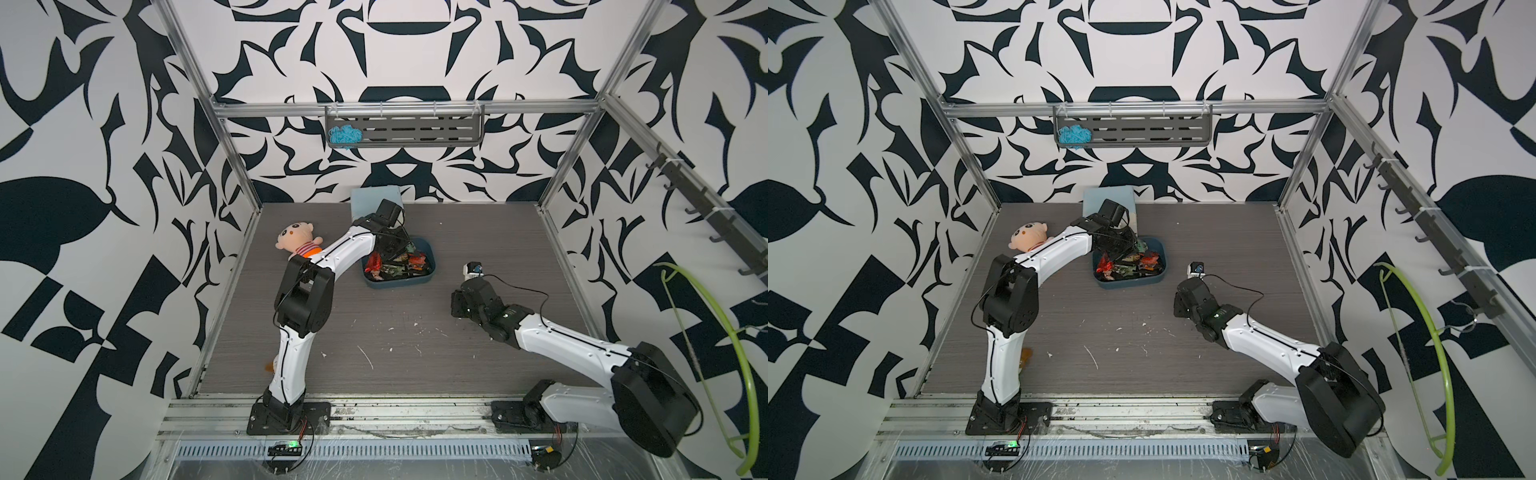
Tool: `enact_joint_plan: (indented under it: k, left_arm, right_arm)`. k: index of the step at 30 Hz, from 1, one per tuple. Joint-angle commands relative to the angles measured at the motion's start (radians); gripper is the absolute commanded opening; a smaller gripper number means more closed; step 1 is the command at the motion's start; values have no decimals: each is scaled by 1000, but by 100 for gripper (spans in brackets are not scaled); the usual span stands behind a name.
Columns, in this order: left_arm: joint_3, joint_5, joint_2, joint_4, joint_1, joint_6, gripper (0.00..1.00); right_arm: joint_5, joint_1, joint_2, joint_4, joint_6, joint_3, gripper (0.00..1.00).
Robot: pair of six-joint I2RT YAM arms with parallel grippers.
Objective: Put the tea bags into the storage box
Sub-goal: Place the tea bag in the storage box.
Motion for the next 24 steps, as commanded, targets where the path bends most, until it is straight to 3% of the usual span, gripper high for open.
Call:
enact_joint_plan:
  k: [1,5,14,22,24]
  left_arm:
    - [-62,7,-20,11,-2,1,0]
    - [-98,29,-38,31,-2,14,2]
    - [-137,24,-138,26,-2,40,35]
    - [-209,-46,-320,-5,-2,82,78]
    - [-240,-97,-380,-19,-2,106,95]
  right_arm:
    - [-7,-5,-6,17,-9,40,33]
    - [-14,-5,-2,23,-11,40,35]
    - [-17,-5,-23,31,-20,28,41]
    - [-4,-6,-51,36,-32,14,44]
    - [-1,-6,-60,39,-35,12,44]
